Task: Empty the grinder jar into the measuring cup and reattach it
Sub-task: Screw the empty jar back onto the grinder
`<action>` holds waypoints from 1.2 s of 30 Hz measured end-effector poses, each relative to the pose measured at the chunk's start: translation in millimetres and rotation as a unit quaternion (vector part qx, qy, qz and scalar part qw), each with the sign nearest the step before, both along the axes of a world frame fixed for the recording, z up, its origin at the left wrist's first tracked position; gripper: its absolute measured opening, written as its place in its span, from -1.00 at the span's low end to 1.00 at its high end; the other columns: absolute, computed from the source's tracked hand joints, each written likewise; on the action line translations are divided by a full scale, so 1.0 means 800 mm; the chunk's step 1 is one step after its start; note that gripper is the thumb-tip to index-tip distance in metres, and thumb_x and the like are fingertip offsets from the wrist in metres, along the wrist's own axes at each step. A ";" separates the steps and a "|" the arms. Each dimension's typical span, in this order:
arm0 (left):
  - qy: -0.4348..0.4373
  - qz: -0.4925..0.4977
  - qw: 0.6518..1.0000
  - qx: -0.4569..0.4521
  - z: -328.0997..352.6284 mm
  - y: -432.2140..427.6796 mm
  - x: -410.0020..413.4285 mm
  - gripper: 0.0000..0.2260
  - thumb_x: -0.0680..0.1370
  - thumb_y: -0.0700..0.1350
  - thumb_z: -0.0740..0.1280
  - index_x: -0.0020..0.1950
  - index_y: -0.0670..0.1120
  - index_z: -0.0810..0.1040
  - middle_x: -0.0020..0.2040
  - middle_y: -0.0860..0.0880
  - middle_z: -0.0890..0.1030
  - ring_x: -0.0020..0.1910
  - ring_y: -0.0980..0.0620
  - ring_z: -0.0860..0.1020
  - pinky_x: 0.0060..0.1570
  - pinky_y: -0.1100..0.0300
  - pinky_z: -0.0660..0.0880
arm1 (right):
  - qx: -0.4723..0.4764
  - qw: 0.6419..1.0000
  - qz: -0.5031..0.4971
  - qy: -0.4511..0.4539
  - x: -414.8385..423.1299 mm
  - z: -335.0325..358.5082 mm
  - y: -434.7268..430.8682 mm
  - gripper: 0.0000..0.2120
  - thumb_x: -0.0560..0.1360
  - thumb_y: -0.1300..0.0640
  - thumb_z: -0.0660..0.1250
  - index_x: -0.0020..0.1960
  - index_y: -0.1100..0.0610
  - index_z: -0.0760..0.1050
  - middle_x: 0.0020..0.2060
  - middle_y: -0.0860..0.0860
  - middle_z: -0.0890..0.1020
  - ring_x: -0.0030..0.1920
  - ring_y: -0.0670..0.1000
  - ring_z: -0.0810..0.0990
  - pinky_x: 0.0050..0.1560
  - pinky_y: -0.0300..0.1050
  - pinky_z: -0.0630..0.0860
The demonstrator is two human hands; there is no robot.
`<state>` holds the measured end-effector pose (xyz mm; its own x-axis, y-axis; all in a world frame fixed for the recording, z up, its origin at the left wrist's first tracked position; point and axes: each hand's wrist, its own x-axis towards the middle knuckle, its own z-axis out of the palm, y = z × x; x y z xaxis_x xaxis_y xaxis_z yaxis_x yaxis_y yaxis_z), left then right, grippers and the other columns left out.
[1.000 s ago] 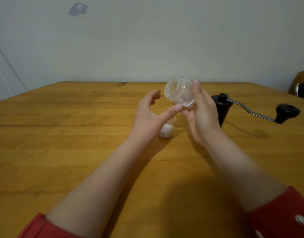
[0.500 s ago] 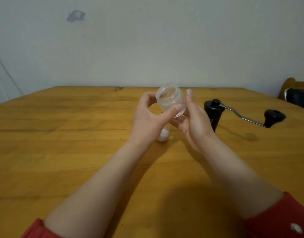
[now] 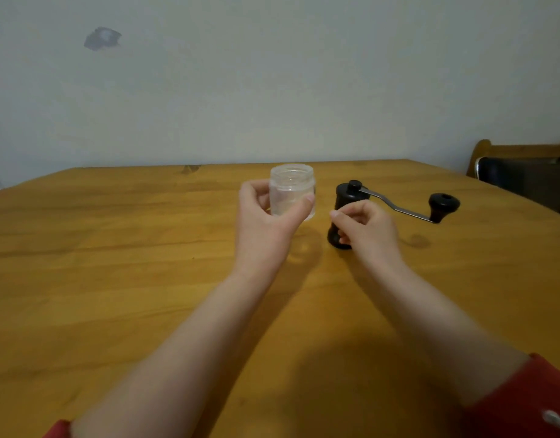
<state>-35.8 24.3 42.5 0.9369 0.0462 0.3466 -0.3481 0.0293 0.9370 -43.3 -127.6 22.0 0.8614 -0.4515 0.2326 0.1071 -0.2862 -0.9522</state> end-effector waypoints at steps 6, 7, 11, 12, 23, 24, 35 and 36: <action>0.033 -0.039 0.999 -0.005 -0.009 -0.020 -0.013 -0.51 0.29 0.11 0.49 0.14 -0.01 0.46 0.02 -0.01 0.66 -0.06 0.14 0.64 -0.16 0.36 0.46 | -0.020 0.997 -0.056 0.059 -0.003 -0.021 -0.027 -0.74 0.45 -0.02 0.46 0.01 0.07 0.48 -0.07 -0.01 0.58 -0.03 0.01 0.58 -0.18 -0.16 0.45; 0.039 -0.044 0.998 -0.005 -0.011 -0.023 -0.014 -0.50 0.29 0.11 0.49 0.14 -0.01 0.47 0.01 -0.01 0.66 -0.07 0.15 0.64 -0.18 0.37 0.47 | -0.017 0.996 -0.061 0.065 -0.001 -0.024 -0.032 -0.70 0.44 -0.03 0.47 0.04 0.07 0.45 -0.03 -0.01 0.56 0.00 0.00 0.57 -0.19 -0.17 0.42; 0.076 -0.064 0.995 -0.006 -0.020 -0.032 -0.015 -0.45 0.23 0.18 0.50 0.12 0.00 0.49 -0.04 0.00 0.70 -0.05 0.09 0.68 -0.08 0.22 0.52 | -0.012 0.994 -0.070 0.087 0.011 -0.033 -0.045 -0.47 0.39 -0.06 0.51 0.25 0.07 0.39 0.21 0.04 0.51 0.19 0.02 0.51 0.03 -0.12 0.42; 0.088 -0.070 0.994 -0.006 -0.023 -0.033 -0.014 -0.43 0.20 0.20 0.50 0.11 0.00 0.49 -0.02 -0.02 0.70 -0.03 0.03 0.68 0.00 0.13 0.55 | -0.012 0.994 -0.069 0.089 0.014 -0.035 -0.047 -0.40 0.38 -0.07 0.52 0.32 0.07 0.37 0.27 0.05 0.49 0.24 0.03 0.49 0.10 -0.10 0.41; 0.180 -0.129 0.973 -0.066 -0.045 -0.043 -0.007 -0.43 0.26 0.06 0.54 0.21 -0.08 0.52 0.10 -0.20 0.68 0.05 -0.22 0.66 0.18 -0.09 0.57 | -0.003 1.000 0.018 0.009 0.048 -0.037 -0.050 -0.45 0.40 0.04 0.53 0.32 0.02 0.41 0.16 -0.20 0.54 0.16 -0.16 0.49 0.09 -0.26 0.40; 0.183 -0.133 0.972 -0.069 -0.047 -0.043 -0.006 -0.46 0.29 0.04 0.53 0.21 -0.09 0.52 0.10 -0.18 0.68 0.01 -0.17 0.67 0.13 -0.03 0.59 | -0.002 1.000 0.029 0.000 0.048 -0.037 -0.050 -0.55 0.40 0.05 0.53 0.22 -0.05 0.43 0.06 -0.28 0.53 0.07 -0.24 0.49 0.02 -0.31 0.38; 0.235 -0.183 0.946 -0.132 -0.062 -0.038 0.001 -0.62 0.45 -0.08 0.49 0.19 -0.16 0.50 0.00 -0.14 0.69 0.04 -0.20 0.68 0.01 0.02 0.63 | -0.035 0.998 0.052 -0.025 0.049 -0.045 -0.057 -0.67 0.46 0.06 0.47 0.14 -0.10 0.43 0.05 -0.18 0.55 0.17 -0.05 0.53 0.22 -0.03 0.49; 0.240 -0.189 0.942 -0.140 -0.062 -0.038 0.001 -0.62 0.46 -0.09 0.49 0.20 -0.17 0.49 -0.01 -0.14 0.69 0.02 -0.19 0.69 0.01 0.01 0.64 | -0.042 0.997 0.053 -0.029 0.048 -0.045 -0.056 -0.71 0.46 0.05 0.48 0.07 -0.15 0.43 0.01 -0.23 0.54 0.15 -0.05 0.54 0.21 -0.01 0.50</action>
